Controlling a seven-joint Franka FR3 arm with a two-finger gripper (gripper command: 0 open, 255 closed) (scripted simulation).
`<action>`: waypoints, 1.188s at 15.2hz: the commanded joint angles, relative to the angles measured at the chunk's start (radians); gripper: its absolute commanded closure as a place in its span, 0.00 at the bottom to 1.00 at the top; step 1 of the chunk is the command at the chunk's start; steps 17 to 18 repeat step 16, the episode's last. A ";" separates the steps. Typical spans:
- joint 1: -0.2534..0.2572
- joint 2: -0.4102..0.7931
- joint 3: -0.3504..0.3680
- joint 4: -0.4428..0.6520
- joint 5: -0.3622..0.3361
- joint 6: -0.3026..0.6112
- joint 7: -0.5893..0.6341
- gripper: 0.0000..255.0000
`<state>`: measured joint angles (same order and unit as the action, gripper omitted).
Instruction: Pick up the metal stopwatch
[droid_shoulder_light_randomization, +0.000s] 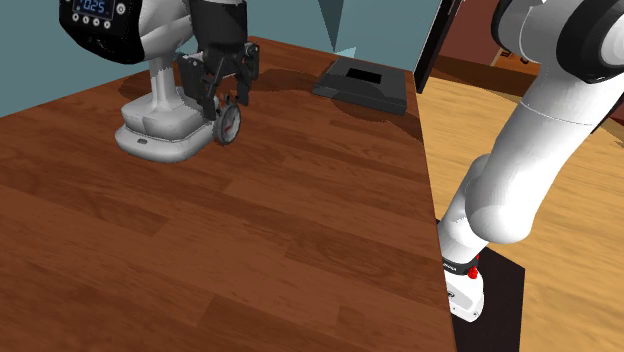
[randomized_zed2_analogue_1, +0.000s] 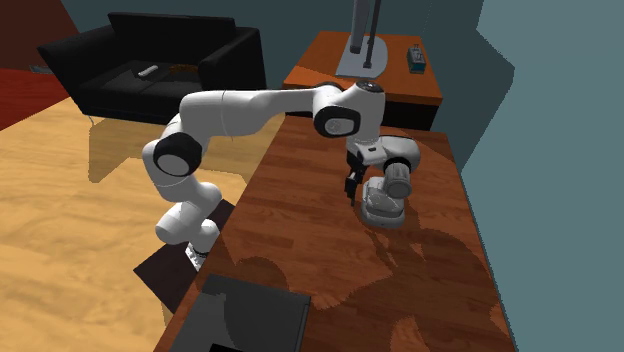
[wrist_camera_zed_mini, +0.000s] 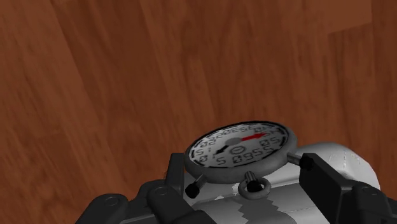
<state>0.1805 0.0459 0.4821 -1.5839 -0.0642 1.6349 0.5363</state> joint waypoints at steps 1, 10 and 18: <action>0.002 0.006 0.001 0.027 -0.002 -0.023 0.002 1.00; 0.016 0.053 0.009 0.205 -0.026 -0.161 0.011 1.00; 0.028 0.087 0.015 0.305 -0.043 -0.231 0.018 1.00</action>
